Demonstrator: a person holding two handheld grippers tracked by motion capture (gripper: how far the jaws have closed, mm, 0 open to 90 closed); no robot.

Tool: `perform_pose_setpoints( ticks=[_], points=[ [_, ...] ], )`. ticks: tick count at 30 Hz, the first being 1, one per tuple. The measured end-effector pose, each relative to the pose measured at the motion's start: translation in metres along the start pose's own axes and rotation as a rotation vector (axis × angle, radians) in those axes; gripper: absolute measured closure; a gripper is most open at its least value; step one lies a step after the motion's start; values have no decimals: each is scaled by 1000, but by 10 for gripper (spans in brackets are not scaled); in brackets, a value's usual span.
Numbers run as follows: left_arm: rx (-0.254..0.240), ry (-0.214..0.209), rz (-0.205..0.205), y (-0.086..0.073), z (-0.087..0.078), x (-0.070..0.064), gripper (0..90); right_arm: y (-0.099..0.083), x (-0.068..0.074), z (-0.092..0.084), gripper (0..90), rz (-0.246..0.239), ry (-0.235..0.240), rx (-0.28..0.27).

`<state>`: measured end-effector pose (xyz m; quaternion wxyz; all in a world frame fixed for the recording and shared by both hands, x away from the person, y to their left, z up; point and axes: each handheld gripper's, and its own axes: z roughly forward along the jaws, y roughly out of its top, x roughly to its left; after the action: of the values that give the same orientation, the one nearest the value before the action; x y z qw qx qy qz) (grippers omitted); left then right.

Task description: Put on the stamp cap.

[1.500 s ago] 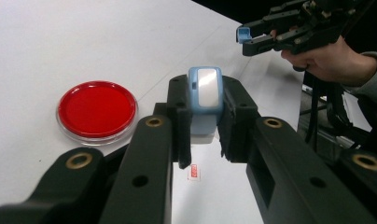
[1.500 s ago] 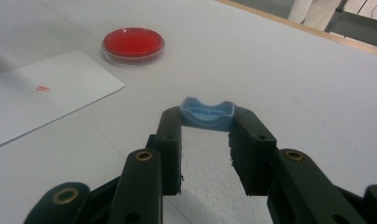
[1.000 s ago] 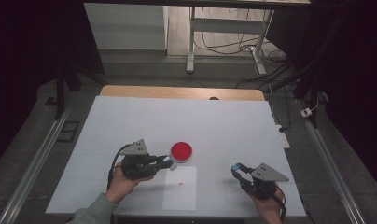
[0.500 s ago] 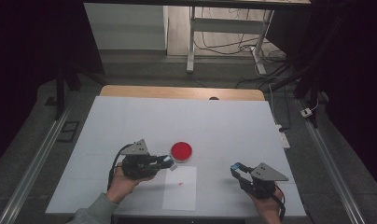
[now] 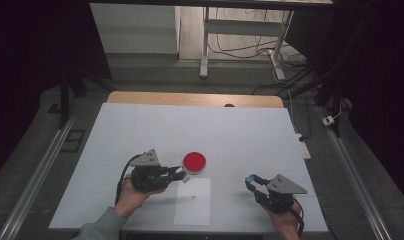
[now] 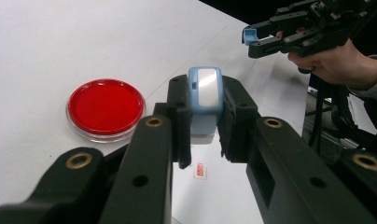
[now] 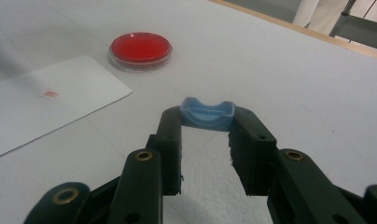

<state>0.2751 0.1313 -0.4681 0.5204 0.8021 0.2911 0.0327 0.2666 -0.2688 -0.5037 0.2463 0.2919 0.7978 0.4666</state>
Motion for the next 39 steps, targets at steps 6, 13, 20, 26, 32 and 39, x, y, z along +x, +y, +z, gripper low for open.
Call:
perform_pose_setpoints(
  ticks=[6,13,20,26,32,39],
  points=[
    [-1,-2,0,0,1,-1,758,3,5,3,648,-2,15,-5],
    [-3,-2,-1,1,1,-1,757,7,14,11,648,-15,48,-2],
    [-8,-1,-1,1,1,-1,757,11,21,17,648,11,82,-18],
    [-11,-2,-2,3,2,-1,757,17,31,26,648,3,113,-25],
    [-14,-5,-2,4,3,-3,757,24,47,39,648,-26,162,-25],
    [-26,-7,-7,5,5,-3,757,29,65,53,648,-53,199,-9]
  ],
)
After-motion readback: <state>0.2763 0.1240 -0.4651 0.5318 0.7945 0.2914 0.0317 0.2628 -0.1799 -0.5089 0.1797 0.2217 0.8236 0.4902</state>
